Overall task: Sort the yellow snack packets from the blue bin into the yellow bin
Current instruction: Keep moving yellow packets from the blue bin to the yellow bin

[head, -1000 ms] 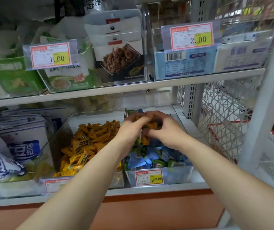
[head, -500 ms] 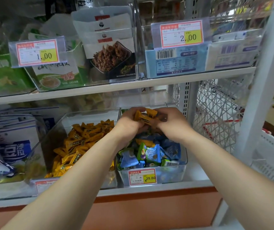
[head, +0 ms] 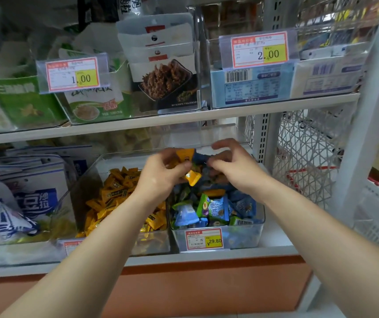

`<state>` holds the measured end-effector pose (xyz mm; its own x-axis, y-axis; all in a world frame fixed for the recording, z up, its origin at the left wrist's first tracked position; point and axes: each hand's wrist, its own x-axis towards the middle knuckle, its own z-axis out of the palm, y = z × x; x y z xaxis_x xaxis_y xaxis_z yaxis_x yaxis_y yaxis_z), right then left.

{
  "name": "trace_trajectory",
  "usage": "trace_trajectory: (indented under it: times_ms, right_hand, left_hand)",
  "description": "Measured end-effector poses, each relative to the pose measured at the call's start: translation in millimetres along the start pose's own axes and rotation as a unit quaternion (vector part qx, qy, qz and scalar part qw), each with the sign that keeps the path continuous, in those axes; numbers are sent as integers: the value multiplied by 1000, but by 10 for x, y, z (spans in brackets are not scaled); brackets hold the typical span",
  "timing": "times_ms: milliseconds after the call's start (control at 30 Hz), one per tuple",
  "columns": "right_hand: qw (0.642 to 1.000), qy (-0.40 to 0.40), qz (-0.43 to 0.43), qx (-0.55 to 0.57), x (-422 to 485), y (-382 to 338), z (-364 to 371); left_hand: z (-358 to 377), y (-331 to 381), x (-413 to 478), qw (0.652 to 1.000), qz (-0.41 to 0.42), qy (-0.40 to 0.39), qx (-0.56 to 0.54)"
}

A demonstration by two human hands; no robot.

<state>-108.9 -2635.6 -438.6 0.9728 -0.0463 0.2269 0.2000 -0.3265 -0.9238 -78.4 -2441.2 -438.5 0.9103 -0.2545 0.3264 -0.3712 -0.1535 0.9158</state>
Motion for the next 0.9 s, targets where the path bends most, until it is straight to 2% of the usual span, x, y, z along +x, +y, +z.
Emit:
trace_trajectory:
  times_ms: [67,133,167,233,300,333,400,467,567,667,733,800,900]
  right_hand:
    - [983,-19,-32,-178,16,64,-42]
    - [955,-114,-13,-273,26,135,-7]
    - [940,-149,1,-307,38,167,24]
    - [917,-175,15,-358,68,172,73]
    - [908,-161,11,-387,114,146,92]
    - [907,-139,7,-397,132,119,92]
    - [924,-65,-6,-376,138,56,85]
    - [961,-7,-29,-275,93,-26,102]
    - [998,-40,-31,-48,-67,-206,240]
    - [989,-85,-7,123,-190,-290,343]
    - [992,-52,6,119,-176,-279,288]
    - [999,21,18,21,-74,-197,151]
    - [995,61,50,-68,120,-64,-53]
  left_hand:
    - [-250,-56,-6,992,16,64,108]
    - [-515,-125,-17,962,27,118,246]
    - [-628,-164,-12,950,21,121,288]
    - [-795,-204,-1,937,-28,74,340]
    - [-884,-188,-33,904,-87,22,419]
    - [-895,-157,-60,886,-83,28,456]
    - [-833,-46,-164,869,-6,81,488]
    - [-664,82,-298,883,80,81,455]
    - [-346,234,-434,955,97,-6,281]
    - [-227,252,-464,971,120,14,205]
    - [-312,224,-451,969,105,58,216]
    - [-498,140,-401,961,67,104,248]
    - [-714,-11,-348,916,-17,135,378]
